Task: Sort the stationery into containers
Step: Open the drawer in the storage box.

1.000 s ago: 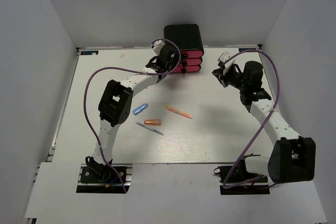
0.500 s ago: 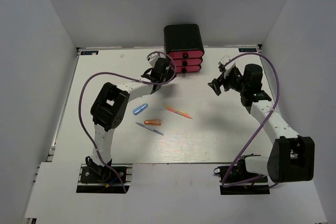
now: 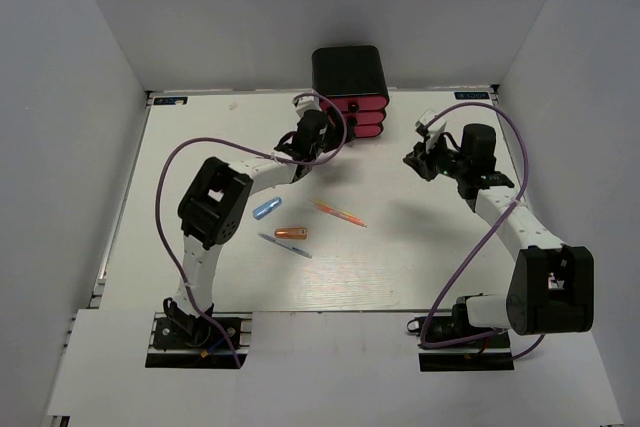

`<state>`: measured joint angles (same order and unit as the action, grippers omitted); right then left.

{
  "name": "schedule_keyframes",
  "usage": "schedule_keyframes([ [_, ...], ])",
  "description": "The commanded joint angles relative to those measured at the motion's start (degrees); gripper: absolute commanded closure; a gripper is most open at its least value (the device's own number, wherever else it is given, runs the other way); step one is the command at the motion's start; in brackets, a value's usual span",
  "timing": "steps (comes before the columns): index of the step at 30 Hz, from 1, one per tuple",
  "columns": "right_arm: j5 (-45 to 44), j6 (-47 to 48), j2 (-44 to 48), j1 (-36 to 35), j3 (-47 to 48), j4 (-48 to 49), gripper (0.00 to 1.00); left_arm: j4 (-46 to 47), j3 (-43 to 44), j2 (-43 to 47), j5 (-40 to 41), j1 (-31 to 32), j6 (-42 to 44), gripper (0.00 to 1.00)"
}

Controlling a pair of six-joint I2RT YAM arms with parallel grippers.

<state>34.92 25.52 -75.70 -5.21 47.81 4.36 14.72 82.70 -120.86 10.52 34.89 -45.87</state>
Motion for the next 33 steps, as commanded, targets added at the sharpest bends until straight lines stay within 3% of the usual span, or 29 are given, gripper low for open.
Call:
schedule_keyframes([
  [1,1.38,-0.91,0.73,0.64,0.53,1.44,0.79,5.14,2.81,-1.65,0.46,0.09,1.48,0.24],
  [20,2.35,-1.35,0.73,1.96,-0.97,2.58,0.79,6.02,13.02,-10.63,1.51,0.09,-2.03,0.29],
  [26,2.52,-1.44,0.82,2.05,-1.32,2.76,0.79,5.41,13.72,-11.24,2.04,0.09,-2.74,0.45],
  [31,2.96,-0.82,1.00,2.05,-1.76,2.67,0.79,7.60,8.29,-8.62,0.82,0.09,-3.26,0.65],
  [33,3.05,-0.38,1.08,1.96,-1.93,2.41,0.73,9.18,4.78,-7.12,0.81,0.09,-3.26,0.66],
])
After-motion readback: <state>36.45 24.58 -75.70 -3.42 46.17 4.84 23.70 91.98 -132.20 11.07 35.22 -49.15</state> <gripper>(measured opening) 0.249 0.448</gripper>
